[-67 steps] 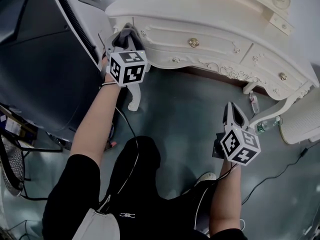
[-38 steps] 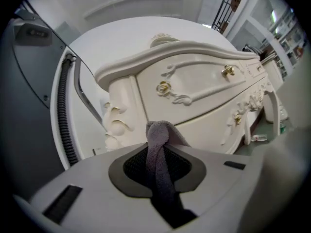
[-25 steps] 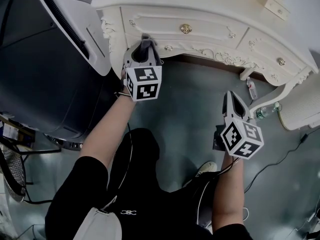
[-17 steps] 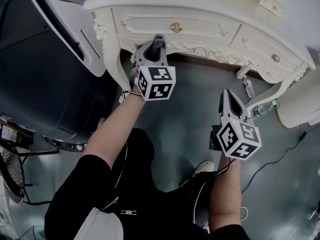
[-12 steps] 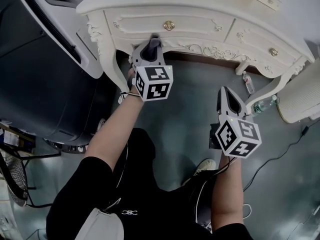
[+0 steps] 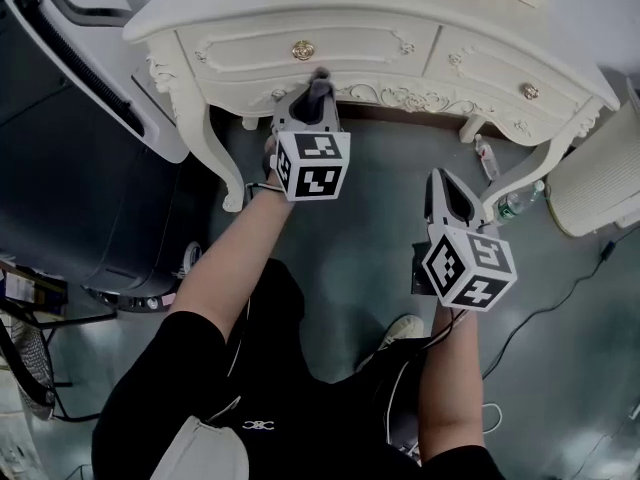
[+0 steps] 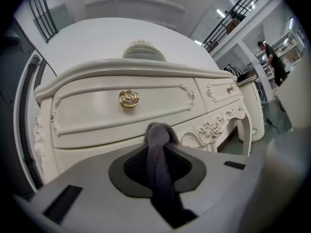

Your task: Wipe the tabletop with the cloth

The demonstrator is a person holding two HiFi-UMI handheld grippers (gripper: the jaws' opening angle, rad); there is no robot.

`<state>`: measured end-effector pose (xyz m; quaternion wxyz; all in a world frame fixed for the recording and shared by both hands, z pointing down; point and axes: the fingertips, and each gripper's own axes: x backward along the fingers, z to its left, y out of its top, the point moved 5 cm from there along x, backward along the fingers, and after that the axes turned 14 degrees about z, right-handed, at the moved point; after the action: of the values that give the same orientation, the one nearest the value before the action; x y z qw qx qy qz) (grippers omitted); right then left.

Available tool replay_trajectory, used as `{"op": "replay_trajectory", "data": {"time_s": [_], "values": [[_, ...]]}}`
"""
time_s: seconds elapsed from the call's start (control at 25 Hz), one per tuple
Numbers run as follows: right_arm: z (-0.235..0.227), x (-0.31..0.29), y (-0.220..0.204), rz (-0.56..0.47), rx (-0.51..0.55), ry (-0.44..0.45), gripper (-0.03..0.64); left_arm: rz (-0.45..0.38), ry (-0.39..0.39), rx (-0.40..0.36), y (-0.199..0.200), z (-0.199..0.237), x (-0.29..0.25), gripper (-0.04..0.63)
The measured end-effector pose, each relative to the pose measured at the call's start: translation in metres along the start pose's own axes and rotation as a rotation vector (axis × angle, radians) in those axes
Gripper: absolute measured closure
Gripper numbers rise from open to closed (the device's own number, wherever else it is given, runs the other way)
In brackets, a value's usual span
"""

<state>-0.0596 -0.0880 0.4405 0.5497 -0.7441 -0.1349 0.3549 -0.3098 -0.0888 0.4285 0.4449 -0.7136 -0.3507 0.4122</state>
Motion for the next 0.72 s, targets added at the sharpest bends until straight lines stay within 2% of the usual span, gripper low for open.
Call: {"op": "replay_trajectory", "data": {"time_s": [0.12, 0.24, 0.32, 0.48, 0.64, 0.72], "values": [[-0.009, 0.002, -0.002, 0.009, 0.005, -0.014, 0.614, 0.012, -0.036, -0.005, 0.003, -0.016, -0.006, 0.531], [-0.017, 0.005, -0.002, 0.009, -0.005, -0.025, 0.614, 0.012, -0.023, 0.021, 0.007, -0.02, -0.008, 0.531], [-0.023, 0.008, 0.0, 0.002, -0.015, -0.03, 0.614, 0.006, -0.025, 0.009, 0.008, -0.025, -0.009, 0.531], [-0.036, 0.014, 0.0, -0.007, -0.032, -0.051, 0.614, 0.019, -0.088, -0.011, 0.015, -0.047, -0.017, 0.531], [-0.044, 0.021, 0.001, -0.017, -0.053, -0.059, 0.614, -0.014, -0.088, -0.024, 0.027, -0.061, -0.02, 0.531], [-0.049, 0.024, 0.002, -0.023, -0.052, -0.066, 0.614, -0.025, -0.114, -0.028, 0.033, -0.071, -0.023, 0.531]]}}
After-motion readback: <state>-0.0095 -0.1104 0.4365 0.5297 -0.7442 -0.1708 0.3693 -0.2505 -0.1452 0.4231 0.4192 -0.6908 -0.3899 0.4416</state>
